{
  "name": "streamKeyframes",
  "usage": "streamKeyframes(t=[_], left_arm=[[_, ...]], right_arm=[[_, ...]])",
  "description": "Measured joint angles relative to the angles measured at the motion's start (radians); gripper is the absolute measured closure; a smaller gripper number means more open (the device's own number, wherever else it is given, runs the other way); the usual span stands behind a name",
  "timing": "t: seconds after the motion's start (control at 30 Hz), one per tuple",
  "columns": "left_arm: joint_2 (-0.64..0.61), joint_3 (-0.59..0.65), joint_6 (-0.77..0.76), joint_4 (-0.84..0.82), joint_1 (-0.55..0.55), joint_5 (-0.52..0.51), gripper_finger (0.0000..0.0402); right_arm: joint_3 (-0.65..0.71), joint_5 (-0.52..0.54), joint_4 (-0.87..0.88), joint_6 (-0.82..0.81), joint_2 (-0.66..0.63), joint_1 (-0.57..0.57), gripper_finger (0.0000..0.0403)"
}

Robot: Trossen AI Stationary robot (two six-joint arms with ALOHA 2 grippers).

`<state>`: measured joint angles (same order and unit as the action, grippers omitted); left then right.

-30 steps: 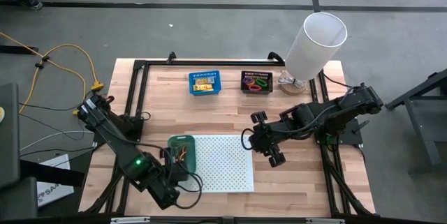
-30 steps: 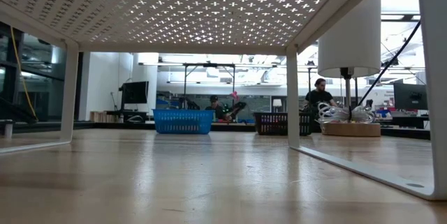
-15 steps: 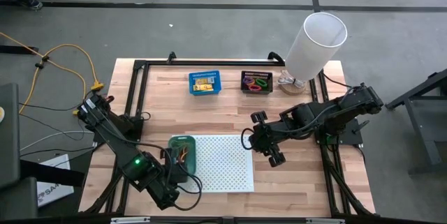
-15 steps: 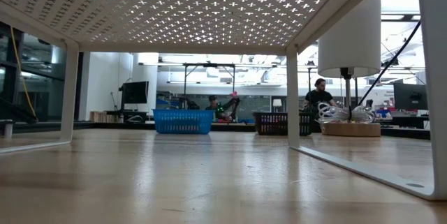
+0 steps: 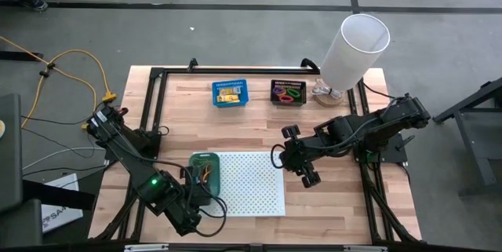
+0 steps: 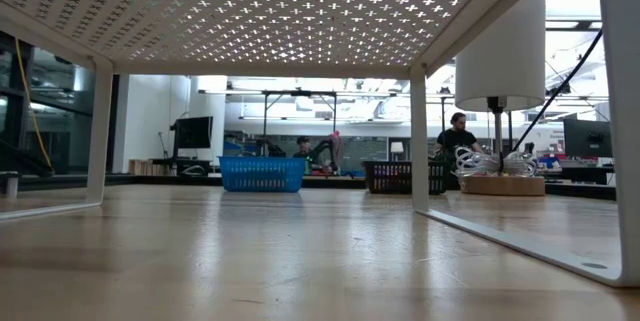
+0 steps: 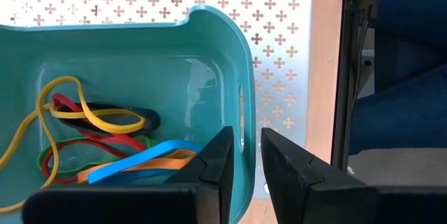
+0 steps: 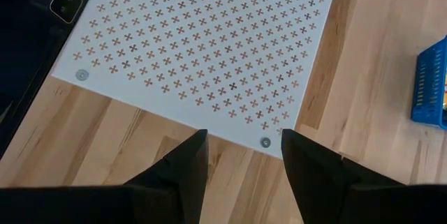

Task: Pick & Place Office Desk Supplies
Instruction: Put the blue bin on the shelf

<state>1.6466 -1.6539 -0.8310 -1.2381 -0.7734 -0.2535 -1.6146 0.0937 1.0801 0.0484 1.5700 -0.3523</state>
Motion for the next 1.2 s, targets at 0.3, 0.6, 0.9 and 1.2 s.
streamKeyframes(t=[0.3,0.6,0.9,1.2], left_arm=[[-0.038,0.0,0.014,0.0,0.0,-0.008,0.0332],[-0.092,-0.001,0.023,0.008,0.0,-0.04,0.0332],[-0.094,-0.001,0.024,0.007,0.014,-0.056,0.0332],[-0.14,-0.001,0.173,0.004,0.111,-0.128,0.0332]], right_arm=[[0.0,0.0,0.0,0.0,0.0,0.0,0.0233],[0.0,0.0,0.0,0.0,0.0,0.0,0.0233],[0.0,0.0,0.0,-0.003,0.0,0.0,0.0233],[0.0,-0.02,-0.016,-0.03,0.0,0.04,0.0233]])
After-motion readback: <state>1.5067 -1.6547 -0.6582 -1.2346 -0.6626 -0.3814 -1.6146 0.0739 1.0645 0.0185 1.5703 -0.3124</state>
